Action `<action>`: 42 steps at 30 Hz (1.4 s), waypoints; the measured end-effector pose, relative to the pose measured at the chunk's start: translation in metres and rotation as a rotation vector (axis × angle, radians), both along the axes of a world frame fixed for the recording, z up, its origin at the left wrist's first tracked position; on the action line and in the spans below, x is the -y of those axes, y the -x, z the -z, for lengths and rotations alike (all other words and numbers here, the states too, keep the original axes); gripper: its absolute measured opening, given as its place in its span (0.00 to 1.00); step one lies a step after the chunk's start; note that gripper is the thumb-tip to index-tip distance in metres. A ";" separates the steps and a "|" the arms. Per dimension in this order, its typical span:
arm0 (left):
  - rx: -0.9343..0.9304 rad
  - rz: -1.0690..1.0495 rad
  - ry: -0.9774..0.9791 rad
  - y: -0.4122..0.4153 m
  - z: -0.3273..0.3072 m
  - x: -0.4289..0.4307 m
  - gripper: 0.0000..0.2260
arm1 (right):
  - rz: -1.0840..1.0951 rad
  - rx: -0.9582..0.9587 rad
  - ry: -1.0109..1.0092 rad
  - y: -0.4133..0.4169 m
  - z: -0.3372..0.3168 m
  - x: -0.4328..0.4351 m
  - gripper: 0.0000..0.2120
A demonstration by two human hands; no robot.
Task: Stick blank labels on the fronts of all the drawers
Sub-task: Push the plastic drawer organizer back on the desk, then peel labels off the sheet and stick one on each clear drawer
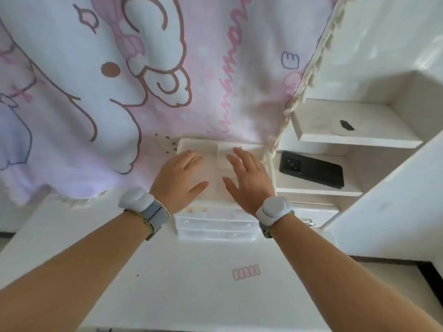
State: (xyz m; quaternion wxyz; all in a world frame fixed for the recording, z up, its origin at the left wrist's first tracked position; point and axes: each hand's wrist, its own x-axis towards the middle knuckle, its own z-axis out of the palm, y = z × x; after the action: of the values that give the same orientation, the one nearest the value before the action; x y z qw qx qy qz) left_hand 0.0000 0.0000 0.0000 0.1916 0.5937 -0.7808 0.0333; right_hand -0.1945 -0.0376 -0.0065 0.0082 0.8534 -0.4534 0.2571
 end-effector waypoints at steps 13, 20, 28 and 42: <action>-0.185 -0.098 0.621 0.035 0.144 -0.074 0.19 | -0.076 0.239 0.550 0.026 0.140 -0.073 0.10; -0.117 -0.163 -0.111 0.063 0.213 -0.144 0.26 | 0.057 0.161 -0.131 0.077 0.203 -0.135 0.14; 0.007 -0.202 -0.252 0.074 0.230 -0.162 0.25 | 0.294 -0.025 -0.281 0.100 0.213 -0.147 0.27; 0.022 -0.207 -0.220 0.074 0.234 -0.163 0.25 | 0.125 0.129 -0.457 0.106 0.215 -0.137 0.05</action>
State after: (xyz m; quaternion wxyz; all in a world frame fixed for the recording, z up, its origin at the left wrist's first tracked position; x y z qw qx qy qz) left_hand -0.0744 0.1625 -0.2340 0.1121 0.6880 -0.7165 -0.0265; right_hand -0.3000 0.0990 -0.2219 -0.1980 0.7852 -0.5514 0.2007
